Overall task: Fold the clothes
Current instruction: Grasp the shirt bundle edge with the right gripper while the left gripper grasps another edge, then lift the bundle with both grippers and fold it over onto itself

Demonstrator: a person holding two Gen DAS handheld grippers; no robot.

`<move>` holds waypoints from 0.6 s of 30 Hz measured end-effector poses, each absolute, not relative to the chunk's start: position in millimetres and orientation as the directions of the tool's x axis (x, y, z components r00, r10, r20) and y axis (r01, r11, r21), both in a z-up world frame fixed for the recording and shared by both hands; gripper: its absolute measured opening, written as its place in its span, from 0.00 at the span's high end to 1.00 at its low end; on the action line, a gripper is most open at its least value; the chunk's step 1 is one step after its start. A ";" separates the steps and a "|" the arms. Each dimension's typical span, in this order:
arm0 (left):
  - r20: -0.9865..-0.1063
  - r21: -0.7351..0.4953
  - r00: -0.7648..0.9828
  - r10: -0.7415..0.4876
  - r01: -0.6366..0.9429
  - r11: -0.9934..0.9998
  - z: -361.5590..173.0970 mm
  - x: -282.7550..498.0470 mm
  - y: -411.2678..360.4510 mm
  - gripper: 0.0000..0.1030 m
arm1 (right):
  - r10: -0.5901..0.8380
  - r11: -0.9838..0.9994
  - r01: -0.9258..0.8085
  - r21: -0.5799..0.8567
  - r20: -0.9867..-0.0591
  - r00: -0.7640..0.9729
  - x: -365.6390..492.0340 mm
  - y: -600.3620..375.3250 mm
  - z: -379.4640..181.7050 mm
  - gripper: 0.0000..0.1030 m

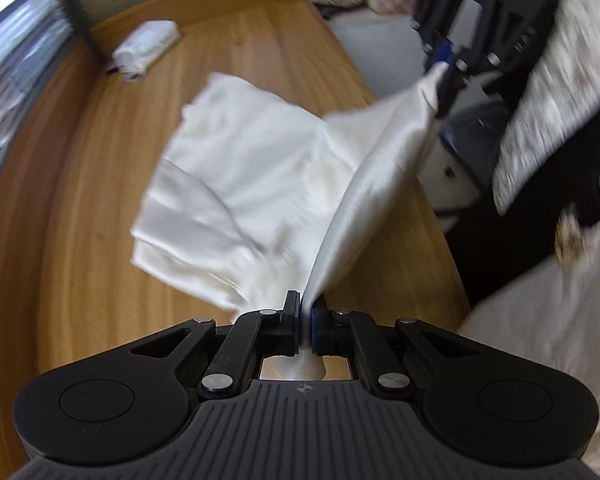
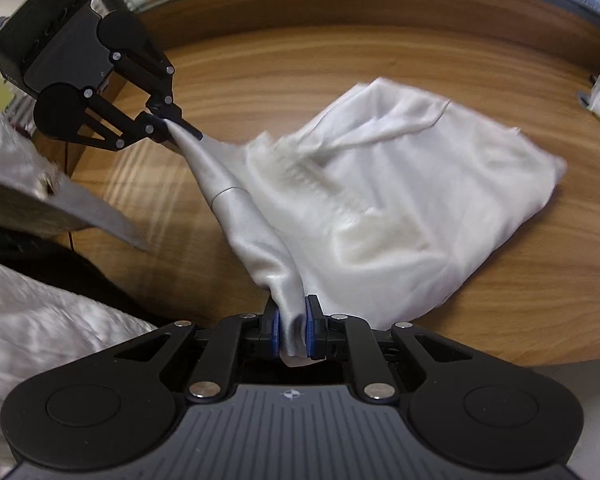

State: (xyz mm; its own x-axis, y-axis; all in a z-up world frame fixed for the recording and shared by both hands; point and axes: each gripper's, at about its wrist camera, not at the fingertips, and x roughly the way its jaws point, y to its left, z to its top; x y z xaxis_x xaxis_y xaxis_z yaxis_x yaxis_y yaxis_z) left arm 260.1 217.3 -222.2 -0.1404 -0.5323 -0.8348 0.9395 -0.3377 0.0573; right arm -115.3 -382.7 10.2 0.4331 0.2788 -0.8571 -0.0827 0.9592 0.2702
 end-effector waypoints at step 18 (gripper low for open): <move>-0.867 -0.001 0.068 -0.493 0.990 0.138 -238.4 335.0 45.0 0.94 | 0.265 0.964 -0.091 0.251 -0.860 0.437 31.0 -538.3 -20.1 0.87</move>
